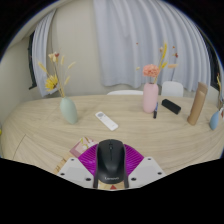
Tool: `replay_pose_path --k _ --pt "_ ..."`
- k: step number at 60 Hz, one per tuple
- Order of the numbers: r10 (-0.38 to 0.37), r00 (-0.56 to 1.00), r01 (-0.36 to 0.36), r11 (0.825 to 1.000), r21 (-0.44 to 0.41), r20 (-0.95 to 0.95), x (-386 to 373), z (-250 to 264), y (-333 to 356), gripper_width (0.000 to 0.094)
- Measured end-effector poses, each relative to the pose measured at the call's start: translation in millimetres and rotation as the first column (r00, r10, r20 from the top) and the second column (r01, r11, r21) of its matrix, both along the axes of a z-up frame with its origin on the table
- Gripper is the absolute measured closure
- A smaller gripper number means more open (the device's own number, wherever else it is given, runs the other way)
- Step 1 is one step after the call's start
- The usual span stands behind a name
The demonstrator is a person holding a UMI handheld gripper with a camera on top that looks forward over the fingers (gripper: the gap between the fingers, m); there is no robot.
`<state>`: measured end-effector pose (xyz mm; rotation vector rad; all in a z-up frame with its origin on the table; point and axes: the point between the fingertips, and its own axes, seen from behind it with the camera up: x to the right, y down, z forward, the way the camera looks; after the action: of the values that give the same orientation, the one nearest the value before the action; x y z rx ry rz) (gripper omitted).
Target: Arrange mouse
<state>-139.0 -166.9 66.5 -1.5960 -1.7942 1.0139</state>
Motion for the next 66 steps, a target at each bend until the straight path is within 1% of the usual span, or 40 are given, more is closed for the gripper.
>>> replay_pose_path --k 5,11,14,15,19,20,22,24,26,27,34,41,44,51,56,59,66 --pt "0.003 0.999 -0.003 1.000 0.013 0.052 8 -36 -20 0.0600" --pt "0.020 0.997 -0.024 0.998 0.053 0.078 18 -68 -29 0.0585" --pt "0.019 0.995 -0.024 0.998 0.054 0.100 24 -79 -31 0.0533" --pt "0.019 0.997 -0.023 0.998 0.056 0.081 22 -76 -30 0.0516" --pt "0.028 0.997 -0.034 0.996 0.086 0.068 24 -78 -29 0.0440" --pt "0.033 0.997 -0.039 0.995 0.087 0.069 25 -78 -30 0.0398" --pt "0.045 0.997 -0.050 0.996 0.079 0.067 26 -75 -33 0.0251" --pt "0.047 0.996 -0.052 0.996 0.073 0.070 28 -72 -33 0.0051" --pt "0.043 0.997 -0.048 0.997 0.066 0.071 31 -67 -30 0.0098" --pt "0.039 0.997 -0.044 0.997 0.066 0.068 32 -62 -27 0.0103" --pt "0.022 0.999 -0.025 0.997 0.068 0.046 62 -20 3 0.0081" --pt "-0.008 0.999 0.004 0.998 0.065 0.053 119 17 56 0.0082" --pt "-0.025 0.998 0.021 0.997 0.079 0.058 145 29 83 0.0081" --pt "-0.079 0.996 0.074 0.991 0.110 0.044 207 49 149 0.0077" --pt "-0.133 0.990 0.126 0.982 0.138 0.041 248 58 194 0.0077" --pt "-0.162 0.986 0.155 0.978 0.139 0.037 269 61 216 0.0077" --pt "-0.204 0.978 0.197 0.971 0.139 0.036 311 69 254 0.0078"
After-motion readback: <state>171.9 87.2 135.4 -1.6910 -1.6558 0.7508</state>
